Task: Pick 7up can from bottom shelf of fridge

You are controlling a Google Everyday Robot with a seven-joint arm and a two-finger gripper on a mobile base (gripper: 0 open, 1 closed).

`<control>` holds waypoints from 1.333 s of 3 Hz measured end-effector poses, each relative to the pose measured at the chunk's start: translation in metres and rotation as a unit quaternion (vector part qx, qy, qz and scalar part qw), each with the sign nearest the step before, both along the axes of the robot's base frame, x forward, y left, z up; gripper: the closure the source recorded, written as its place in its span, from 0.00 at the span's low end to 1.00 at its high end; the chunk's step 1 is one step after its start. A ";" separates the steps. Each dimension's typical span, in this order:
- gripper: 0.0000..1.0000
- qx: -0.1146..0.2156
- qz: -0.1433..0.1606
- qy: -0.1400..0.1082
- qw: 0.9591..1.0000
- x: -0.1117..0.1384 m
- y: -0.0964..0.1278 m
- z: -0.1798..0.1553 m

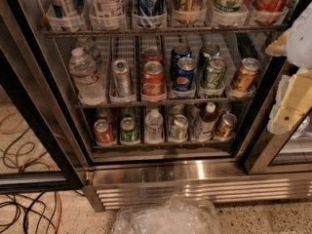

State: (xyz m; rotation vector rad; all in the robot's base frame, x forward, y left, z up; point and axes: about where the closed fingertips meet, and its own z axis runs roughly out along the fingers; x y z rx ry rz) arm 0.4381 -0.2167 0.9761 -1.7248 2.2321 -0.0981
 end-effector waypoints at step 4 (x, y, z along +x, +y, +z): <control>0.00 0.174 -0.105 0.023 0.979 -0.004 0.092 -0.113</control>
Offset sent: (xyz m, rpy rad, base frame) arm 0.0428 0.0808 -0.0686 0.2994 -0.1012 -0.1249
